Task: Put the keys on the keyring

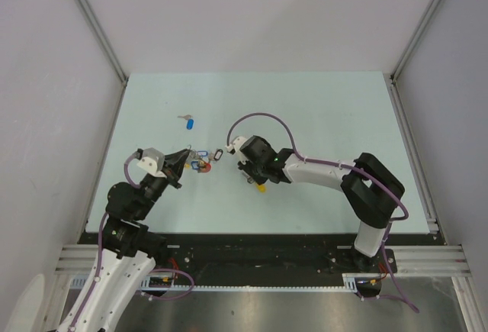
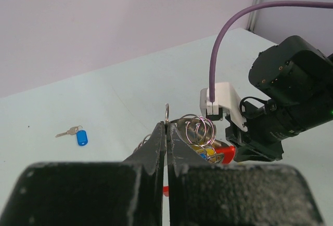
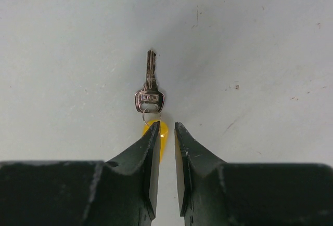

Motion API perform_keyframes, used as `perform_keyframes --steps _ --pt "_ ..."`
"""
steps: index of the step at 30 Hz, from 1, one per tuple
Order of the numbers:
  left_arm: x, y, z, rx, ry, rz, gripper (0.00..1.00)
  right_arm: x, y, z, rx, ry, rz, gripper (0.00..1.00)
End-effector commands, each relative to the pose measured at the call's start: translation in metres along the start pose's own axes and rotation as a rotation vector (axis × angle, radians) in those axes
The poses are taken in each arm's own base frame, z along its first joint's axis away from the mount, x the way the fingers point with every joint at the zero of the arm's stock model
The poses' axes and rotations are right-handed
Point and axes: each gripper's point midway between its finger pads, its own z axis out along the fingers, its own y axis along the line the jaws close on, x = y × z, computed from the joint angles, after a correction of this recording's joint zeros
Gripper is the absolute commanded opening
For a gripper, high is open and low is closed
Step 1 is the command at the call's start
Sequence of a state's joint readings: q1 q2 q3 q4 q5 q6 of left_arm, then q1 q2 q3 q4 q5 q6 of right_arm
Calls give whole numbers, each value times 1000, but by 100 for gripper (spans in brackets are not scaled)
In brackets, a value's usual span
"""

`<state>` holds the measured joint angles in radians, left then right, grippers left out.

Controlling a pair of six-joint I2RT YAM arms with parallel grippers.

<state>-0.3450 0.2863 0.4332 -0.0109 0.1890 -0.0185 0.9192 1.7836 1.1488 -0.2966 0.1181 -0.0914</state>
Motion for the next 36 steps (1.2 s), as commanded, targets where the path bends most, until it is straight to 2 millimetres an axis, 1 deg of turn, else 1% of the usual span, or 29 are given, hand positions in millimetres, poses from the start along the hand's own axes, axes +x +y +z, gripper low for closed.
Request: perform_keyframes --steps 1,7,11,13,15,16,20,28,30,31,33,34,36 --pt "-32 -2 -2 9 -91 24 0 -10 7 -7 -38 -5 -56 22" --pt "-31 -2 -1 7 -86 24 0 -10 23 1 -75 20 -128 21" --pt "-31 -2 -2 7 -88 24 0 -13 26 8 -71 27 -152 21" --pt "-31 -2 -2 6 -88 24 0 -14 22 11 -49 37 -164 21" --pt "-31 -2 -2 6 -88 24 0 -10 19 16 -25 59 -175 21" --pt "-30 -2 -2 7 -86 24 0 -11 19 17 -18 61 -176 21" --pt "-31 -2 -2 6 -88 24 0 -6 18 21 -8 84 -185 20" --pt "-31 -2 -2 7 -86 24 0 -1 16 22 18 106 -200 18" --pt "-29 -2 -1 9 -83 23 0 -2 14 21 24 104 -199 13" --pt "-31 -2 -2 9 -86 24 0 -2 14 21 27 104 -197 8" --pt "-30 -2 -1 10 -83 23 0 -7 14 17 25 89 -193 2" --pt "-29 -2 -1 9 -80 22 0 -9 15 15 19 80 -190 0" --pt "-30 -2 -1 9 -83 23 1 -15 15 10 11 59 -174 0"
